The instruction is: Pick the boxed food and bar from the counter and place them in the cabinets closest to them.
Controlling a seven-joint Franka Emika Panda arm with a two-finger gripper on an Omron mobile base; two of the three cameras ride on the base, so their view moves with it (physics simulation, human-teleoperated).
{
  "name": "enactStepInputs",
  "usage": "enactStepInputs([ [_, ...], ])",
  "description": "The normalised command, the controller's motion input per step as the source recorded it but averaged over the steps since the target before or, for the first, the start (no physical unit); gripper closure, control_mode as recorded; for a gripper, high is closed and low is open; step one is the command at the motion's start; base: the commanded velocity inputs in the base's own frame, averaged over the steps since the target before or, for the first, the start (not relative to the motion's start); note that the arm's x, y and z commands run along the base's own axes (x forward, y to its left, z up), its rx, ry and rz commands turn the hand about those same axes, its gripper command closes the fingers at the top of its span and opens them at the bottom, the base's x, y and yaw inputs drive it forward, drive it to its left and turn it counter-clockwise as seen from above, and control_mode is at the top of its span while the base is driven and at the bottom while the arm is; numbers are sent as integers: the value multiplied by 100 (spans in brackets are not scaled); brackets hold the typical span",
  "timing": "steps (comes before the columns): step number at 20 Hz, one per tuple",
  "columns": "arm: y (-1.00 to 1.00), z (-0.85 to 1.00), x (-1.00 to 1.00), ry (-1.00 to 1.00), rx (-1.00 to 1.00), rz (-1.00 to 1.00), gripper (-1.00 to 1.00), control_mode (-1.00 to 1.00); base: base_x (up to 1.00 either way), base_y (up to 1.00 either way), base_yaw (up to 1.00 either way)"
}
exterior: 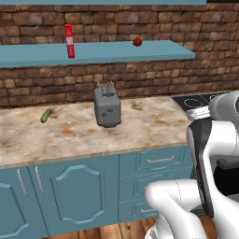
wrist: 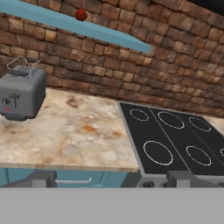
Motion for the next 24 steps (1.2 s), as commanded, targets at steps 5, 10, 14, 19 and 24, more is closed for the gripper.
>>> enactStepInputs([
  [5, 0, 0, 0, 0, 0, 0, -100, 100, -14, -74, 0],
  [10, 0, 0, 0, 0, 0, 0, -100, 100, -9, -72, 0],
  [14, 0, 0, 0, 0, 0, 0, -100, 100, -8, -75, 0],
  [19, 0, 0, 0, 0, 0, 0, -100, 100, -9, -76, 0],
  [24, 0, 0, 0, 0, 0, 0, -100, 100, -8, -76, 0],
])
